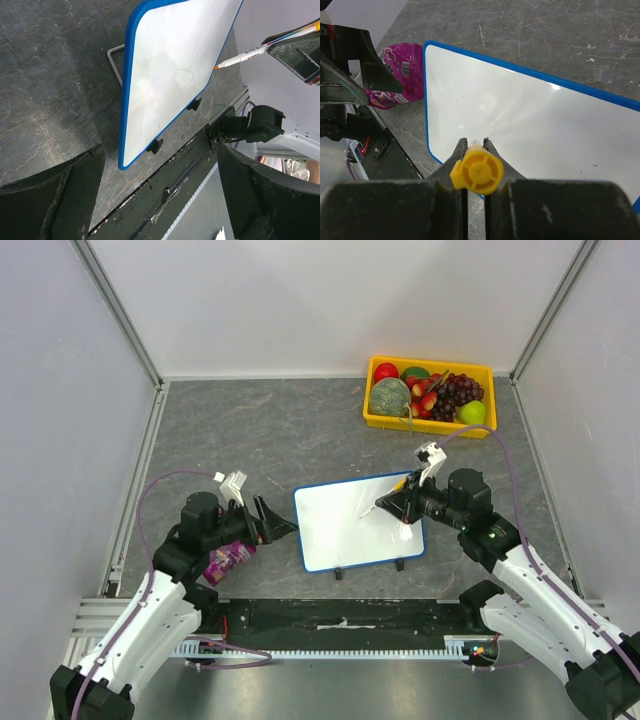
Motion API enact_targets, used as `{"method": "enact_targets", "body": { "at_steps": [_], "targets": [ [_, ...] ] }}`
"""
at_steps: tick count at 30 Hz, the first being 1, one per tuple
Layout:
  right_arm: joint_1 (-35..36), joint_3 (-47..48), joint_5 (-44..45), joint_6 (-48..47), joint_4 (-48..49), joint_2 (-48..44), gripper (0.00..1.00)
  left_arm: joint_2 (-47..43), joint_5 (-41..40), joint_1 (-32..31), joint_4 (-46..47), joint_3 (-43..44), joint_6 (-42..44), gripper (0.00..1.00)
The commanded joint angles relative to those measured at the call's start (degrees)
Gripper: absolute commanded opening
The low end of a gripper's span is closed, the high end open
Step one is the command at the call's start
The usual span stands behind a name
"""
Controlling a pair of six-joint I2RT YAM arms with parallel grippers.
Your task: Write a sentence on the whiteboard
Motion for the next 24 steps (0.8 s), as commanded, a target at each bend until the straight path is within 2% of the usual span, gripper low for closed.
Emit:
{"method": "enact_targets", "body": {
  "at_steps": [1,7,24],
  "targets": [
    [1.17,2.32,2.63,-0.96,3.13,0.34,0.00,1.48,3.22,0.51,4.24,0.71,2.43,0.96],
    [2.05,1.79,3.60,-0.61,3.66,-0.10,0.00,3.68,3.76,0.60,8.90,-1.23,0.94,0.96],
    [6.71,1.53,7.20,-0.87,5.60,0.86,0.00,6.05,3.93,2.44,12.34,-3.34,1.73,0.96]
  ]
}}
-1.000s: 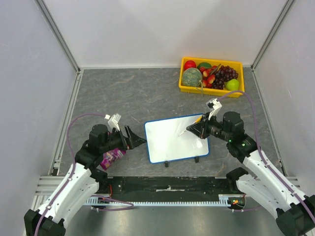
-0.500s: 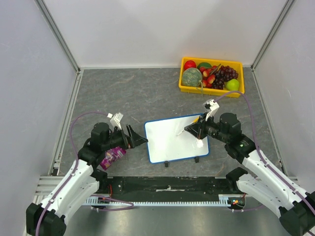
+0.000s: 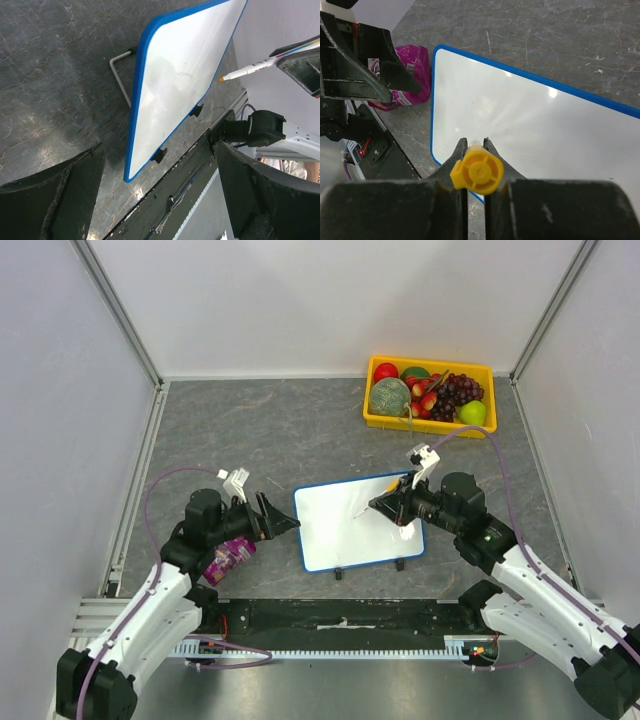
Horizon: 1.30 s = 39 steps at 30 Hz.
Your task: Write a sentence on the whiteboard
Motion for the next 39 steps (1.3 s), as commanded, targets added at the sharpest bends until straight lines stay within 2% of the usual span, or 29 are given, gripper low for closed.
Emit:
{"method": "enact_targets", "body": {
  "at_steps": [1,8,27,32,39],
  "targets": [
    [1.07,1.70,2.29,-0.85,3.78,0.64,0.00,1.55,1.48,0.76,3.53,-0.87,1.66,0.96],
    [3.18,1.88,3.34,-0.68,6.68,2.31,0.00,5.15,3.15,1.29,7.22,-1.75,1.31,0.96],
    [8.10,3.37,4.66,2.66,15.65,7.76,0.00,23.69,12.81,1.12,34.98,-1.83,6.14,0.85],
    [8.19,4.16,4.57,4.33,17.14,8.20,0.00,31.24,16.60,-0.11,47.54,-3.33,4.82,0.76],
    [8.54,4.52,6.24,3.72,15.92,7.77,0.00,38.73,21.08,-2.05,54.85,-2.98,6.32,0.58]
  ]
}}
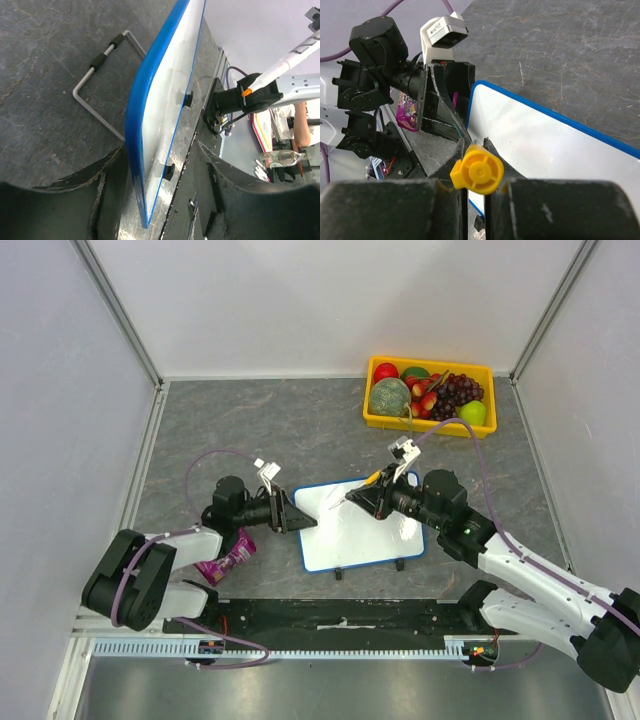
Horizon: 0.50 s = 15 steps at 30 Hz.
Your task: Write a sentence on the whiteboard
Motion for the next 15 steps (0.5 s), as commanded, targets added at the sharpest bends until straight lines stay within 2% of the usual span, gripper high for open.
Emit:
{"method": "enact_targets", "body": {
  "at_steps": [1,9,15],
  "targets": [
    [0.54,2.70,2.09,-0.54,1.08,-0.54,0.00,2.53,5.23,-0.69,9.55,-0.03,2.72,0.56],
    [0.80,1.82,4.73,-1.77,-0.33,-1.68,0.00,0.52,5.42,-0.69,6.48,-0.73,5.35,0.40],
    [0.89,2.09,5.69,-3.44,-1.13,-1.68,0.00,1.22,5.15,-0.69,3.85,-0.73,7.02,0.23]
  ]
}}
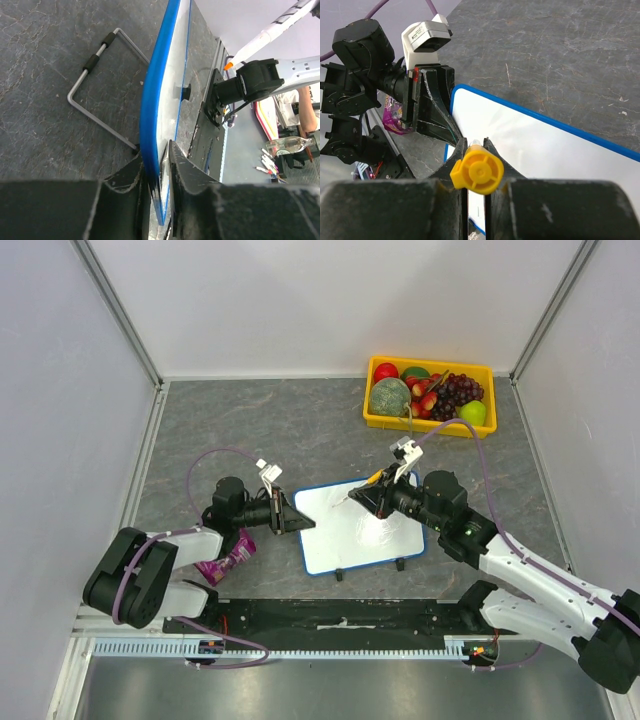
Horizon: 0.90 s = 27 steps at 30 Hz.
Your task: Write a sentence on the whiteboard
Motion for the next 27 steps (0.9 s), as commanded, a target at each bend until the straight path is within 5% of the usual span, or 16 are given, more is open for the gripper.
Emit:
{"method": "enact_targets", "body": {
  "at_steps": [1,9,27],
  "targets": [
    [0.43,2.00,2.07,-2.18,-0.08,-1.11,0.00,-0.88,1.63,-0.21,-0.38,-0.38,4.42,0.22],
    [0.52,0.94,2.86,-2.70,-0.69,-2.34,0.00,-0.88,0.23,-0.21,-2.93,-0.73,6.53,0.02],
    [1.75,0.59,6.20,-4.81,-1.66,-2.35,0.00,-1.49,-2.32,-0.04,-6.97,-0.73,8.11,0.02]
  ]
}}
